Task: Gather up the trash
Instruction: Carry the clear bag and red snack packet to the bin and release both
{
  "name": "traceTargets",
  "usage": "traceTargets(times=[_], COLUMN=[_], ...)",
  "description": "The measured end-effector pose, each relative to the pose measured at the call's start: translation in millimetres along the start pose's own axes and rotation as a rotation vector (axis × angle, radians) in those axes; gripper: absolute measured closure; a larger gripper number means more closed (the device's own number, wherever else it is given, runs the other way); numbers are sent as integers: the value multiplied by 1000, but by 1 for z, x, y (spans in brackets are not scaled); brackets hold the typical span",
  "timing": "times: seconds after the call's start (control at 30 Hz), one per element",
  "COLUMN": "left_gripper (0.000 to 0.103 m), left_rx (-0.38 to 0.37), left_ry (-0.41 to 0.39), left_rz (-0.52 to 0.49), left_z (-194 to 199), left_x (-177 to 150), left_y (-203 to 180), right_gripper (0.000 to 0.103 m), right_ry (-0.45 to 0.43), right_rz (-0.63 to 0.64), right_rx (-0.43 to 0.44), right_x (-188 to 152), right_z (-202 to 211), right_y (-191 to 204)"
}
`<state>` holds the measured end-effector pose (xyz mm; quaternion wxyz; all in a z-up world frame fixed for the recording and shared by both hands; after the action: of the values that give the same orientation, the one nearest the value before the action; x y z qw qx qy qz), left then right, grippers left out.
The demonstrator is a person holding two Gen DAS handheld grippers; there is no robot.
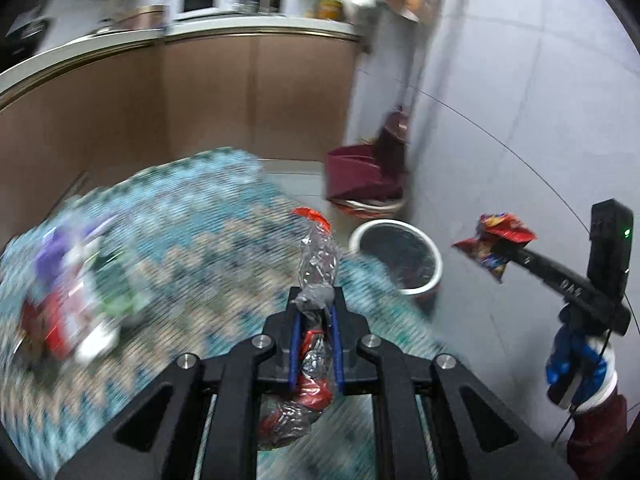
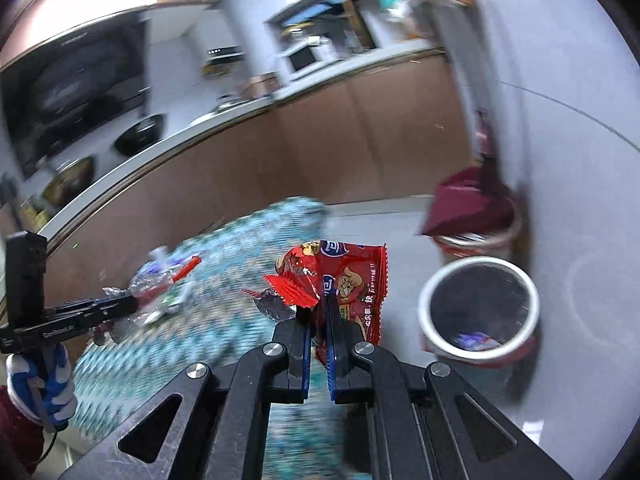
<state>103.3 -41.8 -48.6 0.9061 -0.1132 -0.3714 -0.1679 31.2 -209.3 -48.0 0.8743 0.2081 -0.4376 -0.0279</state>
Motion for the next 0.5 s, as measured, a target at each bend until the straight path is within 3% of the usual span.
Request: traceTargets(times=[0.17, 0.33, 0.5], left_gripper=[91, 91, 90], left_rx=[-80, -150, -195], left_ry=[48, 151, 203], left_rz=[-67, -44, -21], left_z=[-83, -176, -244], left_x=[53, 91, 113], left_y=[-54, -90, -111], right_gripper=[97, 95, 94], right_ry=[-2, 27, 57], right_rz=[-79, -111, -122], right_rx=[-98, -168, -206], right_x=[13, 29, 36], right_z=[-18, -55, -88], right_y=[-56, -102, -138])
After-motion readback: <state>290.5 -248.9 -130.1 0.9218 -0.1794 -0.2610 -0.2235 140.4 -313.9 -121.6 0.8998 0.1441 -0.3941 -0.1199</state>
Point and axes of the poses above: each gripper's, at about its wrist camera, not at the fingertips, and z roughly against the way its jaws point, y to its left, x to its top, the point moved 3 cm from there along -z, roughly the way its jaws point, and after that the axes turned 3 degrees about -z, right-handed, at the moved point
